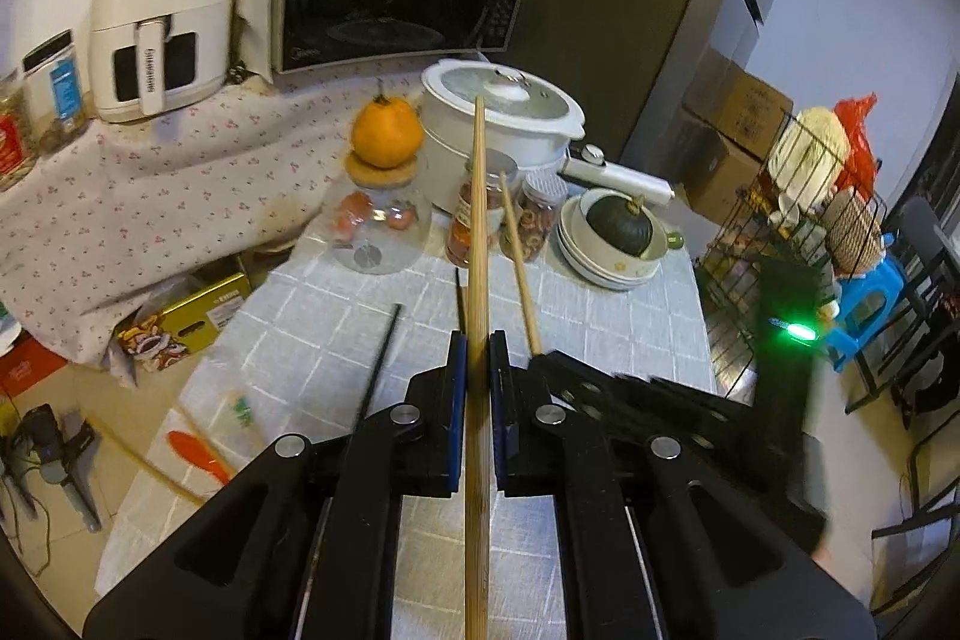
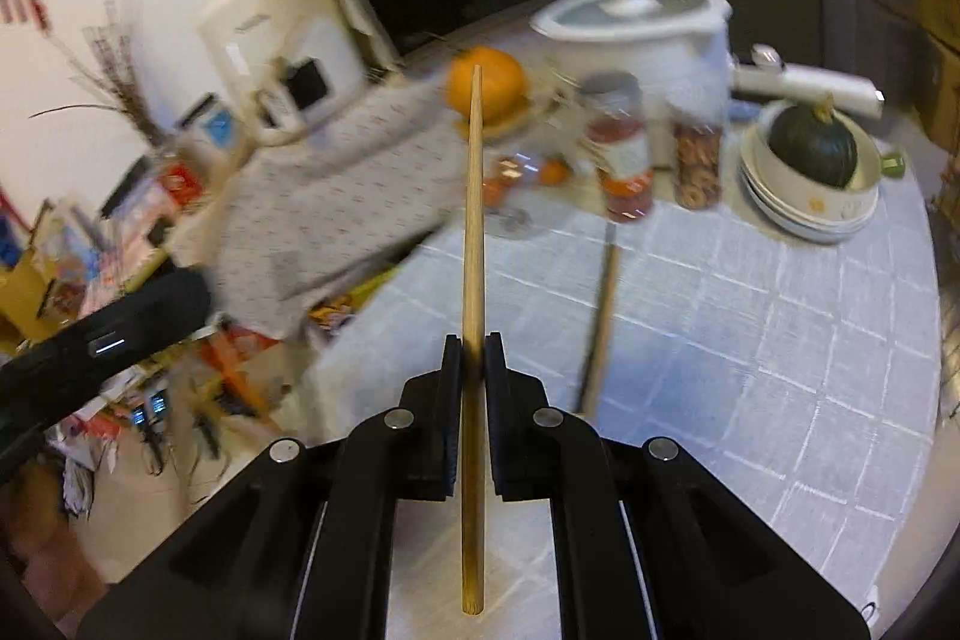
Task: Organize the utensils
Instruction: 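Carry both wooden chopsticks over the pink basket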
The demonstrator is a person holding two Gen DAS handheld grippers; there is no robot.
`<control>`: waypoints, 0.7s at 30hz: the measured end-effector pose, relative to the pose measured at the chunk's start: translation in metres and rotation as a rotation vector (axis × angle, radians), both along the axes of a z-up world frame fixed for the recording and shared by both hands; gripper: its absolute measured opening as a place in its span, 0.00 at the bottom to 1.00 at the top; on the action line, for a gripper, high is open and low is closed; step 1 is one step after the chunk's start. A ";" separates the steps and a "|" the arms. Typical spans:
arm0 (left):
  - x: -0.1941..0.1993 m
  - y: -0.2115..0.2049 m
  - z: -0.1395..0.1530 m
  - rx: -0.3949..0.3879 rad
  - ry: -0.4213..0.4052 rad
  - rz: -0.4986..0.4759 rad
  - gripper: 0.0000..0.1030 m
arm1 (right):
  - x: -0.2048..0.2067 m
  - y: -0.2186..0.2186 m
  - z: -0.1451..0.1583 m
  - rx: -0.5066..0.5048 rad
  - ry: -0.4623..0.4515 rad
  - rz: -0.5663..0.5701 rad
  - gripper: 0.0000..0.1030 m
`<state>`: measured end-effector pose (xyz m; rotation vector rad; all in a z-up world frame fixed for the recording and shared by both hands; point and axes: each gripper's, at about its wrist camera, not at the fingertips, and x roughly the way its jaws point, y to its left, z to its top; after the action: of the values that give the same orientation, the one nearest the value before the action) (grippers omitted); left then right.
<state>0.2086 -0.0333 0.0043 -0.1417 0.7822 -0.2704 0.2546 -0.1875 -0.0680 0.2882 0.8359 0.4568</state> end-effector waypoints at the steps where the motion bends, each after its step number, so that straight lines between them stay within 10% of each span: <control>1: -0.002 0.006 0.002 -0.008 -0.001 0.013 0.06 | -0.008 0.006 0.006 0.009 -0.013 0.014 0.07; 21: -0.042 0.100 -0.001 -0.070 -0.114 0.209 0.06 | -0.073 0.081 0.032 0.078 -0.209 0.212 0.08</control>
<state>0.1664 0.0666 0.0038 -0.2699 0.6395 -0.1068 0.1819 -0.1066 -0.0363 0.2196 0.6471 0.7064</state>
